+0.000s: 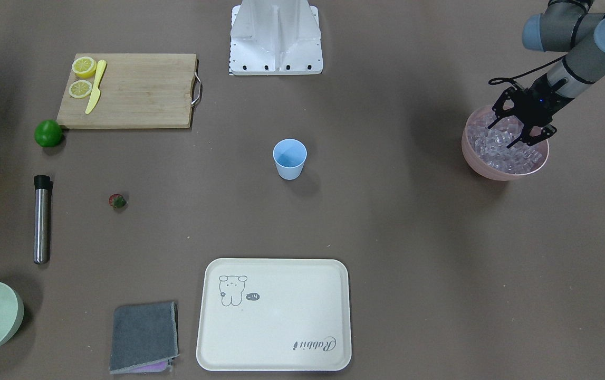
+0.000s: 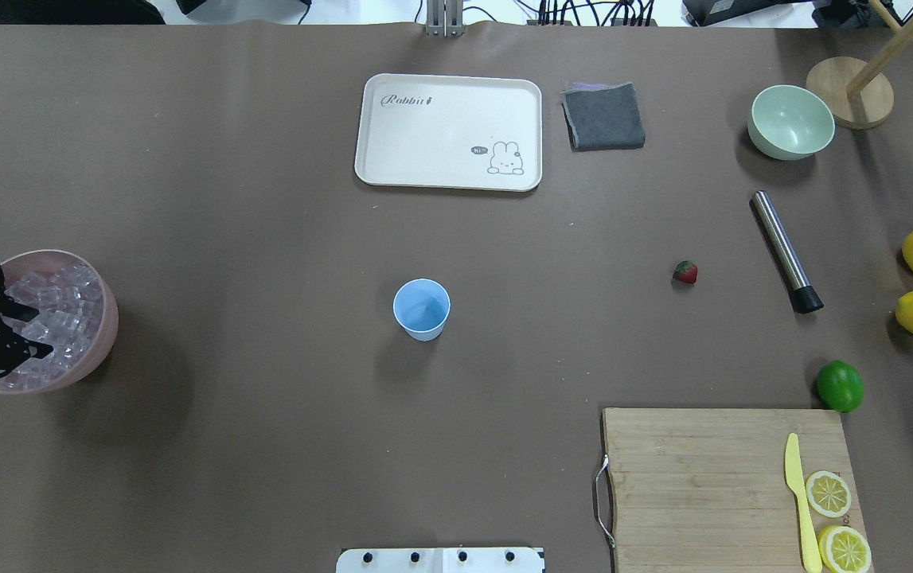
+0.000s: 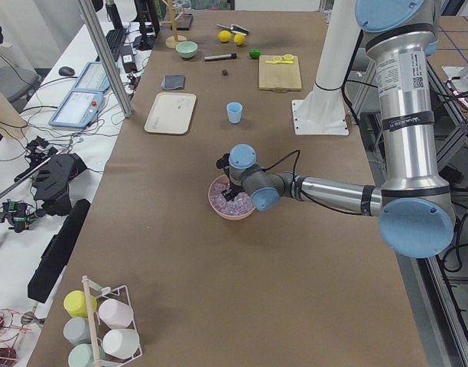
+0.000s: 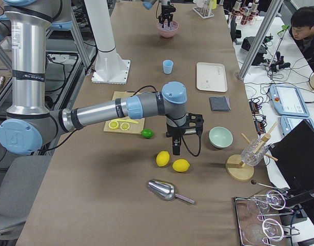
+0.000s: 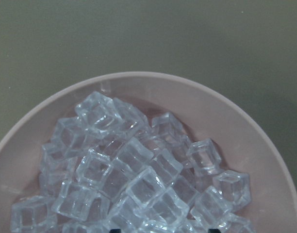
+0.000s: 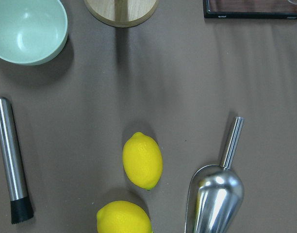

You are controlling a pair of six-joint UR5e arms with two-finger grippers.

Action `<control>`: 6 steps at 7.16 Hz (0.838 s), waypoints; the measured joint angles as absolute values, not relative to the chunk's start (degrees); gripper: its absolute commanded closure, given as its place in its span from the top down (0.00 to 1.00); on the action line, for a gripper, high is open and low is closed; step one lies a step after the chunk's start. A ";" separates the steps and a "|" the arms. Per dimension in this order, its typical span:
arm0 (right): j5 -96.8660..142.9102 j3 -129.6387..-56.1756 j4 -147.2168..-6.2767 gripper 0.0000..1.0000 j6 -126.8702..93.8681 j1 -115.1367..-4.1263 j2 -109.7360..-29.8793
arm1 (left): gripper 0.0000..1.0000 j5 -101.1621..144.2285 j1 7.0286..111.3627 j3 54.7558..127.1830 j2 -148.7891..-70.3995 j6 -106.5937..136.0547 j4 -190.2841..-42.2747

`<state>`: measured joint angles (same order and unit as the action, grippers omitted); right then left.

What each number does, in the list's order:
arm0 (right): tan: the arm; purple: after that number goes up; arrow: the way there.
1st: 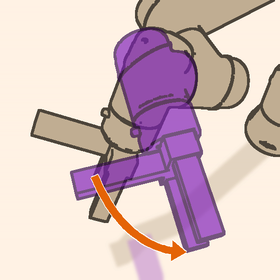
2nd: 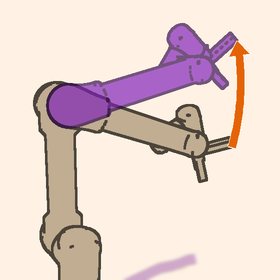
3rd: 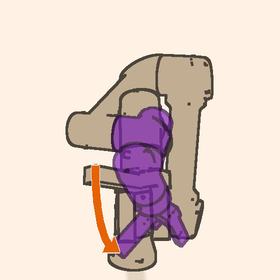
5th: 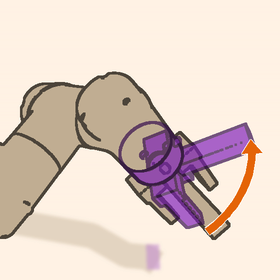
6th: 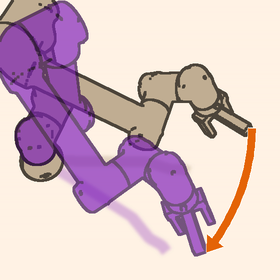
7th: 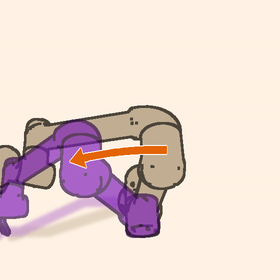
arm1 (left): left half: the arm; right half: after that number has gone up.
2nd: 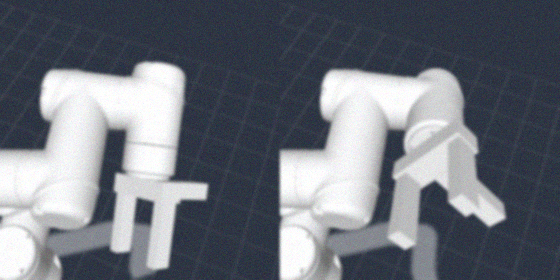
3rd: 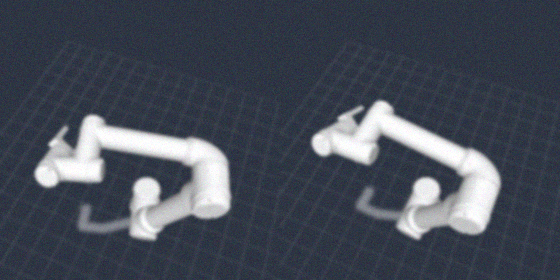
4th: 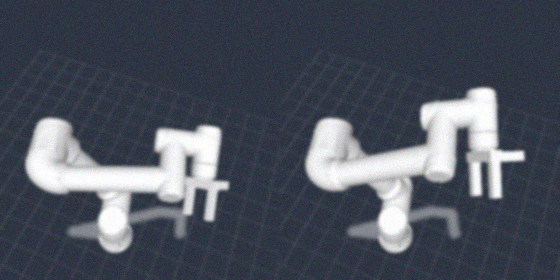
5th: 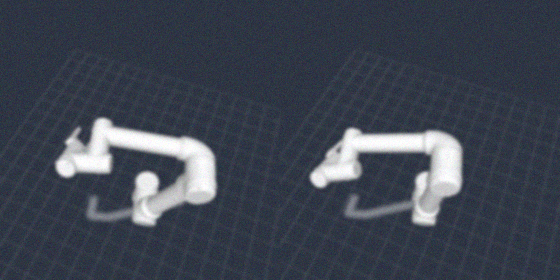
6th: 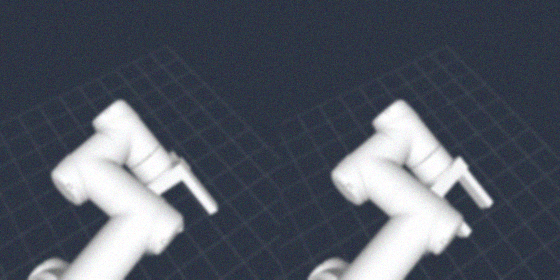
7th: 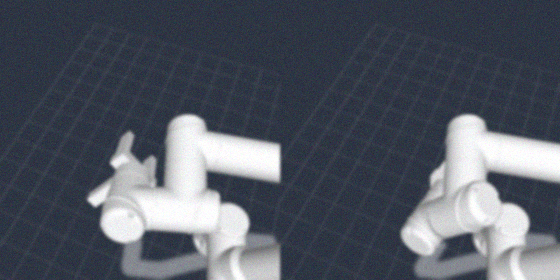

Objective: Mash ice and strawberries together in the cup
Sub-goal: 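Lower the left gripper into the bowl and grasp an ice cube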

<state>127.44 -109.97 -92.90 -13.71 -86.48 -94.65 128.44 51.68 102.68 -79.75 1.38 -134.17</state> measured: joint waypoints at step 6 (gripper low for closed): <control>127.61 -110.32 -92.90 1.00 -15.24 -86.48 -94.51 | 0.00 129.69 52.28 102.59 -80.30 1.43 -133.79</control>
